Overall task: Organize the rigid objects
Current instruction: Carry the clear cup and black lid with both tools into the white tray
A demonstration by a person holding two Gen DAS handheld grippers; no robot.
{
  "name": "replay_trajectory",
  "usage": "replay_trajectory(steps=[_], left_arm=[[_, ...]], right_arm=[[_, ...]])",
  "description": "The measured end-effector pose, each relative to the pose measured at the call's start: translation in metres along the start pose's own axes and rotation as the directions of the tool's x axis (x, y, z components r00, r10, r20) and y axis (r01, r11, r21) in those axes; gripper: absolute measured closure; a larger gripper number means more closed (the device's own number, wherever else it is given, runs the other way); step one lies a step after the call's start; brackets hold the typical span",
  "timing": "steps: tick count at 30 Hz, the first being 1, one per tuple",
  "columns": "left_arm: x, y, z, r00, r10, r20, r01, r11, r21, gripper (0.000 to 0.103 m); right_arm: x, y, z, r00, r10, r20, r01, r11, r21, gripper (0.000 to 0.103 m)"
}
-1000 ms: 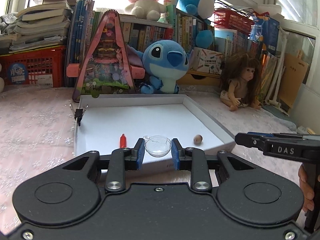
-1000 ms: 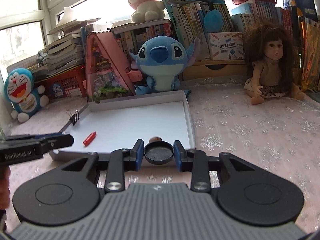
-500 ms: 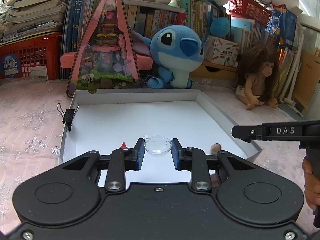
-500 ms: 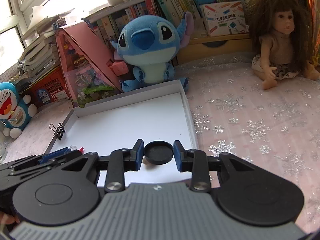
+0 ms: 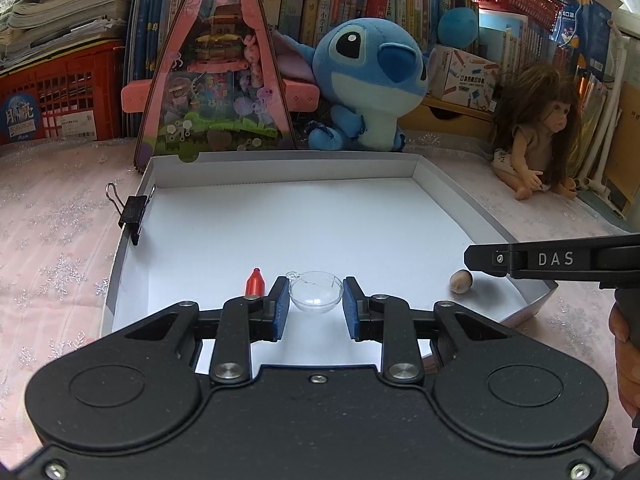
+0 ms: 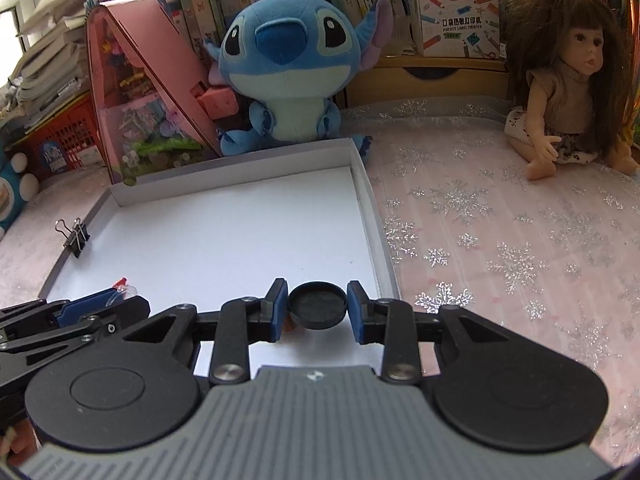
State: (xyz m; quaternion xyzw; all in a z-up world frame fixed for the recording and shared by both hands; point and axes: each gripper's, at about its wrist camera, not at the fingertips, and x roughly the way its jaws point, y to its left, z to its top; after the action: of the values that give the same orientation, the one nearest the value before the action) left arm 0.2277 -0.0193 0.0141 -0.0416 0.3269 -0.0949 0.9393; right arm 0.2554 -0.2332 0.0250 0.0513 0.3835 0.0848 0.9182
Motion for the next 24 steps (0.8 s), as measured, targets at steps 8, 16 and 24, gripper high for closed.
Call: replay_trajectory(steps=[8, 16, 24], left_arm=[[0.003, 0.004, 0.000, 1.000, 0.020, -0.017, -0.020, 1.000, -0.004, 0.077], [0.005, 0.005, 0.001, 0.999, 0.022, -0.025, -0.022, 1.000, -0.010, 0.077], [0.005, 0.005, 0.002, 0.999, 0.029, -0.029, -0.029, 1.000, -0.010, 0.076]], right_arm=[[0.006, 0.002, 0.001, 1.000, 0.009, -0.006, -0.009, 1.000, 0.009, 0.066], [0.012, 0.007, 0.002, 1.000, 0.023, -0.016, -0.023, 1.000, 0.016, 0.066], [0.017, 0.012, 0.005, 0.997, 0.075, -0.022, -0.074, 0.997, 0.030, 0.065]])
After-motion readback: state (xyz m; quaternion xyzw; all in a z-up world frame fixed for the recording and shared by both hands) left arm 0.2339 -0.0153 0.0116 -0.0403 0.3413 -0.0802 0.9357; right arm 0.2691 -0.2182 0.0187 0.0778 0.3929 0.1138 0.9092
